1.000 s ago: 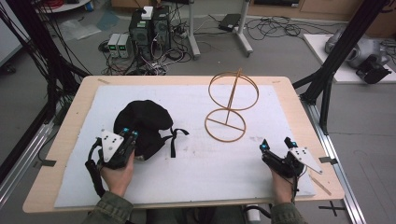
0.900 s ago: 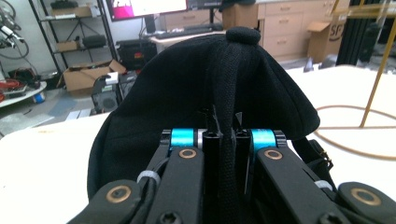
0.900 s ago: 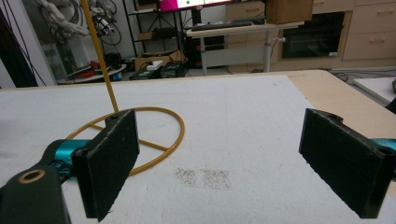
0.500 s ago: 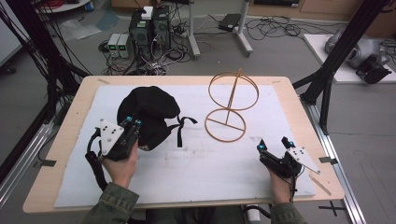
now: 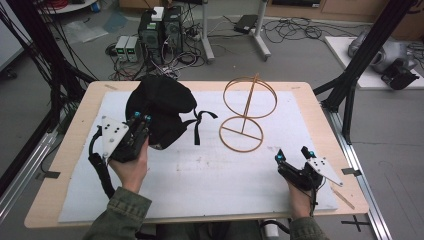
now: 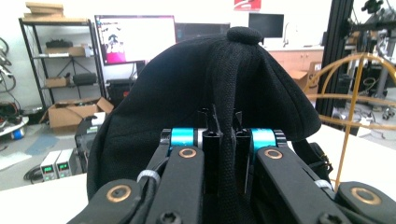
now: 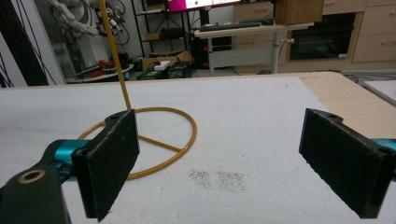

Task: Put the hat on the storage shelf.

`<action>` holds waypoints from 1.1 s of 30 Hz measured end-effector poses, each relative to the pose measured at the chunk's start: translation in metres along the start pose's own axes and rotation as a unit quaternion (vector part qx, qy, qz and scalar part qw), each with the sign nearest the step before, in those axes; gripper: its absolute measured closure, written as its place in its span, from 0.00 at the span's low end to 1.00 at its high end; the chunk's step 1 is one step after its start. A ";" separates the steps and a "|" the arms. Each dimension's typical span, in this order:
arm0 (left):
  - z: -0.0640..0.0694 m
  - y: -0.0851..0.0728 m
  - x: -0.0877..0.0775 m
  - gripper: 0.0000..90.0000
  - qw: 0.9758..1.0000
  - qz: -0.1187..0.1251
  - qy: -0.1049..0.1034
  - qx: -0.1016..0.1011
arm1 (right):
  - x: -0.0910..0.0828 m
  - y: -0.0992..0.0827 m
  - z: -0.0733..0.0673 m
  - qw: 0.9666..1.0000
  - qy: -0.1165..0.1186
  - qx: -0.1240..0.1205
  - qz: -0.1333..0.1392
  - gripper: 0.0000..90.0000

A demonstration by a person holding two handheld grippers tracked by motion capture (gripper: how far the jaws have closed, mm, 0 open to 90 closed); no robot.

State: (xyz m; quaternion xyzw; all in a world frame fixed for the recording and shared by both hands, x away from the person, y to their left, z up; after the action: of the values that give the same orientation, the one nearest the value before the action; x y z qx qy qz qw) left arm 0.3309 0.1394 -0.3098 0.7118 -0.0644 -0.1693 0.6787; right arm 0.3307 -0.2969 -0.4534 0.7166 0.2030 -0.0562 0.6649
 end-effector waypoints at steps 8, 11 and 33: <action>0.001 0.015 0.000 0.97 1.000 0.024 -0.008 -0.013 | 0.000 0.000 -0.001 1.000 0.002 0.002 0.001 0.13; 0.003 0.021 0.001 0.97 0.999 0.030 -0.014 -0.014 | 0.001 0.000 -0.001 1.000 0.003 0.002 0.002 0.13; 0.036 0.058 0.025 0.97 0.994 0.069 -0.085 -0.021 | 0.001 0.000 -0.002 1.000 0.006 0.004 -0.001 0.13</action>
State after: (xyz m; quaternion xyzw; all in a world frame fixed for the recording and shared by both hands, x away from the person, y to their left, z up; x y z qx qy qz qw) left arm 0.3503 0.0931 -0.2571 0.6742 -0.1676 -0.1835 0.6954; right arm 0.3313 -0.2950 -0.4533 0.7196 0.2074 -0.0532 0.6606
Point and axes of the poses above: each handheld gripper's, and its own axes: x roughly forward along the jaws, y roughly out of its top, z roughly to its right, the point moved 6 cm from there along x, roughly forward along the jaws, and after that the axes turned 13 degrees about -z, right-handed, at the moved point
